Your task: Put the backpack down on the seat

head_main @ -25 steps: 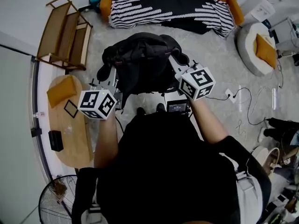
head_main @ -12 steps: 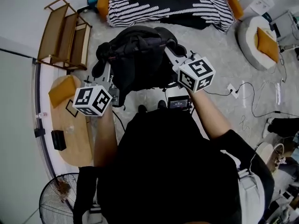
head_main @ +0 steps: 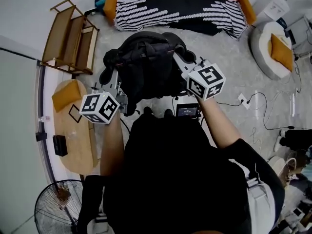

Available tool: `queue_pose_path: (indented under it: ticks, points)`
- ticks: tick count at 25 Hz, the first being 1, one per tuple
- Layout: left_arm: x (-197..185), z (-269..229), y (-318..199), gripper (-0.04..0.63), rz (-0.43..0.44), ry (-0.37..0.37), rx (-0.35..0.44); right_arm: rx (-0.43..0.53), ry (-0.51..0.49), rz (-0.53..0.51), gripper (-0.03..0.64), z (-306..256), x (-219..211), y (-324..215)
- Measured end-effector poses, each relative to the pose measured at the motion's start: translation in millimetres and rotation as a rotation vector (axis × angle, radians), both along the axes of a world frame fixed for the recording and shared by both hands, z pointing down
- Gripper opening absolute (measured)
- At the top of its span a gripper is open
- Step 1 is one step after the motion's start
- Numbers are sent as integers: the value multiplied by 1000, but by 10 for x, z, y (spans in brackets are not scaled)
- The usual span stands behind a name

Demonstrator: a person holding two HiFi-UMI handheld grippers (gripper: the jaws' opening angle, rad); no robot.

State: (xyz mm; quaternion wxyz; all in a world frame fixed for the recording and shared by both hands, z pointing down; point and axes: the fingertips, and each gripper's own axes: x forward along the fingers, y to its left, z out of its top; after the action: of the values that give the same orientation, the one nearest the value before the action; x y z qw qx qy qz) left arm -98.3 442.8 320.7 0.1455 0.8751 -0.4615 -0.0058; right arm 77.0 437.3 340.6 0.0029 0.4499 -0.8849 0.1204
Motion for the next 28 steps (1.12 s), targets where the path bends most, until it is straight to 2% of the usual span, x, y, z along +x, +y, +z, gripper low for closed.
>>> queue_pose_path:
  ticks: [7, 16, 28]
  points:
    - [-9, 73, -150, 31, 10, 2, -2, -17, 1, 7, 48, 64, -4, -141]
    - [-125, 217, -661, 29, 20, 11, -17, -51, 12, 10, 48, 198, -119, -611]
    - [-391, 273, -1783, 31, 45, 19, -19, -67, 22, 13, 48, 233, -383, -1712]
